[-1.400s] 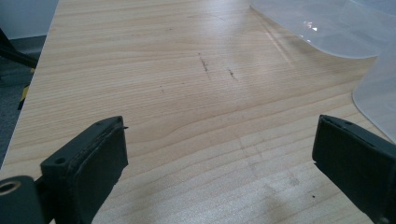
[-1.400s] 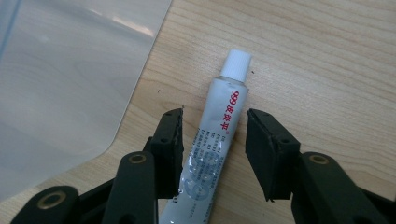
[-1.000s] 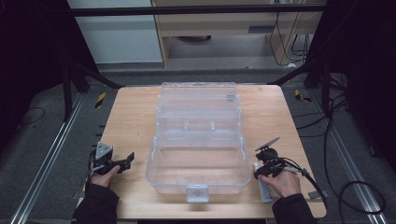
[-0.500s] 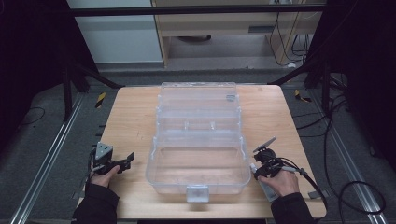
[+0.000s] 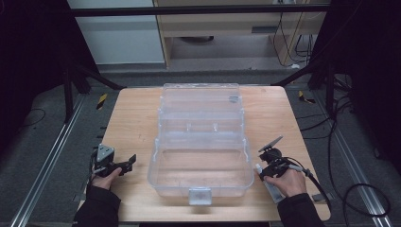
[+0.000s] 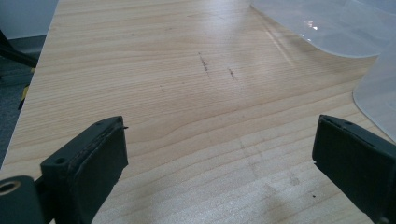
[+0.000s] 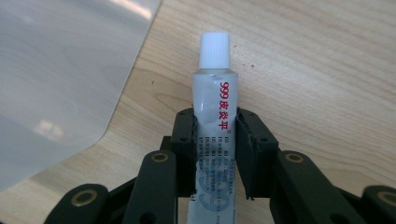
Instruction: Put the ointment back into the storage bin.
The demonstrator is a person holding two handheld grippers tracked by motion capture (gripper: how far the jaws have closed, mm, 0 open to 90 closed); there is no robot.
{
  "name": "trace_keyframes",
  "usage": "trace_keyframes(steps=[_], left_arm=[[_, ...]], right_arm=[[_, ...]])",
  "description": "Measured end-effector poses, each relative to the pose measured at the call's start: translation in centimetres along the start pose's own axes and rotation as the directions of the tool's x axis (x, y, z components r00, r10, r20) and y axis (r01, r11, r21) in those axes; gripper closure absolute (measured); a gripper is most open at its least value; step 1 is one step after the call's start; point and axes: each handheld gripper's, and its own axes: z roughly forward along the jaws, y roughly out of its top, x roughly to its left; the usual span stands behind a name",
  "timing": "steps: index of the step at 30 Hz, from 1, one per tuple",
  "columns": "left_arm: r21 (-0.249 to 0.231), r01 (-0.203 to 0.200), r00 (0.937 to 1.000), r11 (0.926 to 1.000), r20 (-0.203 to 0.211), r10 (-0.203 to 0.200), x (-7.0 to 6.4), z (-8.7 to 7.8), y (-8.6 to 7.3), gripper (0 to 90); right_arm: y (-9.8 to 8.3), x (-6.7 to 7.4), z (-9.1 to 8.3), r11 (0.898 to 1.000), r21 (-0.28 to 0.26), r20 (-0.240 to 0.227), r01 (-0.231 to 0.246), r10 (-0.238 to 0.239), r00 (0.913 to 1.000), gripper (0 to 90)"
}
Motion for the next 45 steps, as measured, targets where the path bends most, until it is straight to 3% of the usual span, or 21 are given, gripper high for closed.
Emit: trace_keyframes(steps=[8, 11, 15, 20, 23, 27, 29, 31, 32, 33, 39, 43, 44, 45], left_arm=[[0.001, 0.000, 1.0000, 1.0000, -0.002, 0.000, 0.0, 0.0, 0.0, 2.7], [-0.004, 0.005, 1.0000, 1.0000, -0.004, -0.005, 0.0, 0.0, 0.0, 2.6], [-0.004, 0.002, 1.0000, 1.0000, 0.005, -0.002, -0.2, 0.0, 0.0, 2.8], [-0.001, -0.006, 1.0000, 1.0000, 0.002, 0.006, -0.4, 0.1, 0.1, 2.8], [-0.005, 0.011, 0.9999, 0.9999, -0.006, -0.011, -0.3, 0.1, 0.0, 2.8], [-0.009, 0.000, 1.0000, 1.0000, -0.007, 0.000, -0.3, 0.0, 0.0, 2.7], [-0.006, -0.006, 1.0000, 1.0000, -0.007, 0.006, -0.4, 0.0, 0.0, 2.7], [-0.002, 0.000, 1.0000, 1.0000, -0.002, 0.000, -0.4, 0.0, 0.0, 4.8], [-0.002, 0.000, 1.0000, 1.0000, -0.002, 0.000, -0.4, 0.0, 0.0, 4.8], [-0.003, 0.001, 1.0000, 1.0000, -0.002, -0.001, -0.4, 0.0, 0.0, 4.8], [0.003, 0.005, 0.9999, 1.0000, -0.009, -0.005, -0.4, 0.1, 0.0, 4.6], [0.006, 0.001, 1.0000, 1.0000, -0.007, -0.001, -0.4, 0.1, 0.0, 5.0], [0.006, 0.001, 1.0000, 1.0000, -0.007, -0.001, -0.4, 0.1, 0.0, 5.1], [0.006, 0.001, 1.0000, 1.0000, -0.006, -0.001, -0.4, 0.1, 0.0, 5.2]], right_arm=[[-0.4, -1.1, -2.2, 0.996, -0.088, -0.018, 0.001, -0.002, 0.9998, 69.9], [-0.4, -1.3, -3.4, 0.987, -0.160, -0.036, 0.006, -0.012, 0.9993, 69.9], [-0.4, -1.4, -4.4, 0.977, -0.213, -0.036, -0.003, -0.005, 0.9993, 69.9], [-0.4, -1.4, -5.2, 0.969, -0.248, -0.030, 0.014, -0.022, 0.9993, 69.9], [-0.3, -1.4, -5.8, 0.963, -0.268, -0.034, 0.022, -0.032, 0.9989, 70.0], [0.0, -1.5, -6.9, 0.945, -0.324, -0.024, 0.052, -0.063, 0.9977, 69.9], [0.0, -1.5, -7.1, 0.943, -0.327, -0.022, 0.063, -0.075, 0.9970, 69.9], [0.1, -1.6, -7.8, 0.932, -0.352, -0.024, 0.087, -0.102, 0.9945, 69.9], [0.1, -1.6, -7.8, 0.932, -0.352, -0.024, 0.087, -0.102, 0.9945, 69.9], [0.2, -1.5, -8.3, 0.922, -0.371, -0.018, 0.115, -0.130, 0.9913, 69.8], [0.6, -1.4, -9.5, 0.908, -0.392, -0.017, 0.146, -0.166, 0.9859, 69.9], [1.0, -1.1, -10.6, 0.890, -0.419, -0.025, 0.183, -0.213, 0.9767, 69.8], [1.0, -1.1, -10.6, 0.890, -0.419, -0.025, 0.183, -0.213, 0.9767, 69.8], [1.1, -1.0, -10.9, 0.879, -0.433, -0.033, 0.198, -0.235, 0.9714, 69.8]])
